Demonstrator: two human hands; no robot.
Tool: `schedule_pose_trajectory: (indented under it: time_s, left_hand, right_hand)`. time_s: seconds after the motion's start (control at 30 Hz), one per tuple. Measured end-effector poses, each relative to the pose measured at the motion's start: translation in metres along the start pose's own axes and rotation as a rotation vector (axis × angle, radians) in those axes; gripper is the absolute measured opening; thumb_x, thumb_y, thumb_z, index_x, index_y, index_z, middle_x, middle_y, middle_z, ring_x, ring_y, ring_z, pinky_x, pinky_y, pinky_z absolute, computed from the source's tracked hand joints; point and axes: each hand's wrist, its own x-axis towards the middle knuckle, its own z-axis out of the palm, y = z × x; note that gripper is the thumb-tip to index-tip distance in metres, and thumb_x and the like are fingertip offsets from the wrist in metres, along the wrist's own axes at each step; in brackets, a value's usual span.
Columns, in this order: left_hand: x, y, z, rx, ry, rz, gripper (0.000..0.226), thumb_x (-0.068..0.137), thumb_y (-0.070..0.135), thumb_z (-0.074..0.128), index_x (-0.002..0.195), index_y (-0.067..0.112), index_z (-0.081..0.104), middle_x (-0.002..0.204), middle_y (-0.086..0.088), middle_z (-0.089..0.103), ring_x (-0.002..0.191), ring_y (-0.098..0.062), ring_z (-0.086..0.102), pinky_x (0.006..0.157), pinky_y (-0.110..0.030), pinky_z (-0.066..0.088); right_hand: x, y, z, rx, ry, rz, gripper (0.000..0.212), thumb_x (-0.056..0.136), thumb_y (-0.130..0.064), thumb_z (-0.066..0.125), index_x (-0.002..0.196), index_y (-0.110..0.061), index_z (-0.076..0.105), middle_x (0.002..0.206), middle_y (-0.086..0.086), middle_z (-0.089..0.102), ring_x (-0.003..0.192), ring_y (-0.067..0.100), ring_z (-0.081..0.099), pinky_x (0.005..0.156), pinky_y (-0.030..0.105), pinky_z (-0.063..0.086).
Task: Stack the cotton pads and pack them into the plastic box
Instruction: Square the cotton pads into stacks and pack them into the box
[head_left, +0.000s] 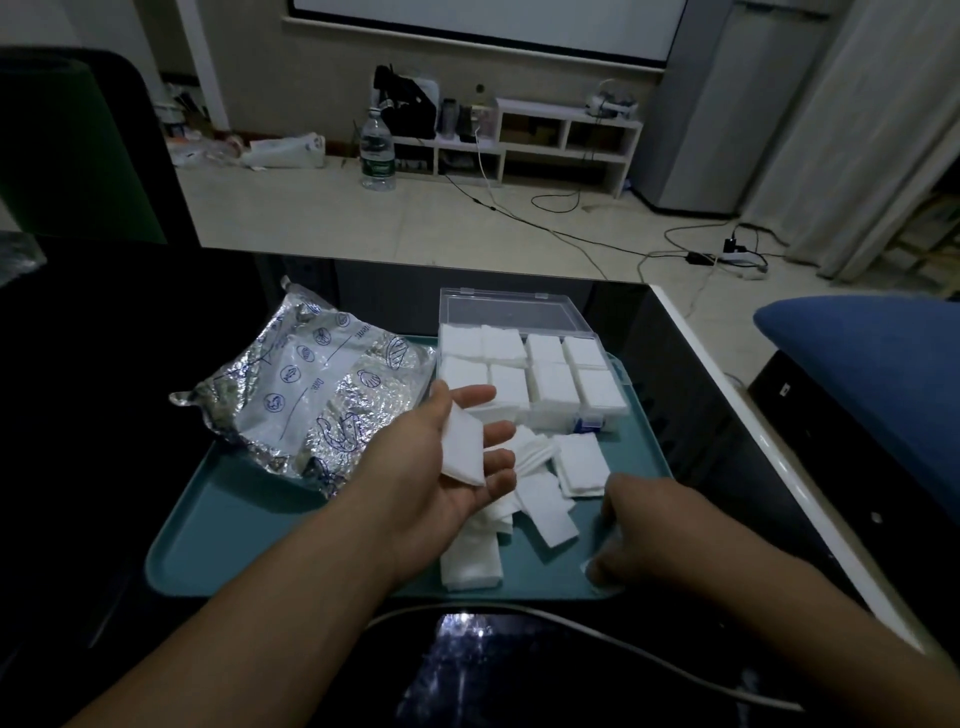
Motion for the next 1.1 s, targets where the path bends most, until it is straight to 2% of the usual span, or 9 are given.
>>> schedule_pose_trajectory:
  time_s: [0.23,0.37,0.43,0.5,0.63,0.8,0.9,1.0,1.1]
  left_hand:
    - [-0.002,0.003,-0.002,0.012,0.009,-0.027,0.047,0.103,0.045,0.034,0.108,0.008,0.063,0.076,-0.013,0.069,0.053,-0.02,0.054,0.055,-0.03,0.046]
    - [0.001,-0.003,0.001,0.065,-0.002,-0.059,0.047,0.103,0.045,0.035,0.106,0.006,0.062,0.079,-0.016,0.068,0.057,-0.023,0.056,0.055,-0.03,0.048]
    - [0.002,-0.01,0.004,0.091,-0.026,-0.099,0.049,0.103,0.044,0.033,0.112,0.004,0.06,0.092,-0.021,0.068,0.062,-0.026,0.06,0.058,-0.032,0.049]
    - [0.0,-0.016,0.008,0.076,-0.082,-0.149,0.055,0.103,0.046,0.03,0.12,0.002,0.058,0.098,-0.022,0.066,0.068,-0.026,0.06,0.062,-0.034,0.048]
    - [-0.001,-0.024,0.014,0.046,-0.184,-0.191,0.057,0.103,0.05,0.024,0.119,0.009,0.06,0.103,-0.014,0.07,0.081,-0.029,0.064,0.071,-0.042,0.055]
    - [0.003,-0.018,0.009,-0.049,-0.103,-0.193,0.056,0.104,0.048,0.028,0.122,0.003,0.056,0.077,-0.013,0.064,0.061,-0.024,0.056,0.051,-0.03,0.053]
    - [0.005,-0.017,0.008,-0.032,-0.066,-0.151,0.052,0.104,0.044,0.029,0.117,0.005,0.061,0.087,-0.018,0.067,0.066,-0.026,0.059,0.064,-0.036,0.051]
    - [0.006,-0.018,0.008,-0.006,-0.084,-0.133,0.051,0.103,0.046,0.032,0.105,0.008,0.065,0.091,-0.019,0.062,0.069,-0.026,0.055,0.063,-0.034,0.048]
    - [0.003,-0.021,0.01,0.014,-0.125,-0.089,0.046,0.102,0.043,0.038,0.099,0.007,0.065,0.075,-0.017,0.064,0.059,-0.026,0.059,0.054,-0.031,0.049]
  right_hand:
    - [0.005,0.011,-0.017,0.425,0.087,-0.191,0.016,0.076,-0.027,0.081,0.08,-0.017,0.07,0.078,0.002,0.069,0.07,0.009,0.063,0.064,0.029,0.052]
    - [-0.008,0.005,-0.041,0.817,0.199,-0.456,0.017,0.07,-0.024,0.081,0.075,-0.012,0.069,0.069,0.0,0.071,0.059,0.003,0.061,0.056,0.016,0.049]
    - [-0.013,-0.003,-0.045,0.929,0.162,-0.551,0.021,0.067,-0.025,0.079,0.078,-0.009,0.069,0.073,-0.002,0.072,0.067,0.015,0.067,0.064,0.024,0.056]
    - [-0.01,-0.012,-0.042,0.89,0.128,-0.59,0.019,0.07,-0.019,0.081,0.081,-0.009,0.069,0.08,0.002,0.073,0.074,0.023,0.069,0.068,0.032,0.059]
    - [0.006,-0.028,-0.029,0.655,0.182,-0.575,0.025,0.07,-0.022,0.085,0.088,-0.022,0.068,0.091,-0.005,0.065,0.077,-0.001,0.061,0.064,0.014,0.048]
    - [0.014,-0.023,-0.022,0.614,0.444,-0.491,0.053,0.077,-0.039,0.077,0.124,-0.034,0.054,0.116,-0.015,0.054,0.107,-0.002,0.05,0.089,0.02,0.045]
    - [0.006,-0.016,-0.019,0.61,0.364,-0.501,0.073,0.075,-0.05,0.074,0.14,-0.037,0.042,0.129,-0.017,0.049,0.121,-0.001,0.044,0.102,0.023,0.039]
    - [-0.003,-0.02,-0.011,0.492,0.294,-0.585,0.091,0.072,-0.047,0.079,0.147,-0.038,0.028,0.131,-0.021,0.041,0.119,-0.01,0.037,0.098,0.004,0.03]
    - [-0.006,-0.028,-0.006,0.522,0.284,-0.619,0.095,0.073,-0.042,0.08,0.149,-0.039,0.023,0.125,-0.023,0.037,0.114,-0.003,0.043,0.091,0.011,0.044]
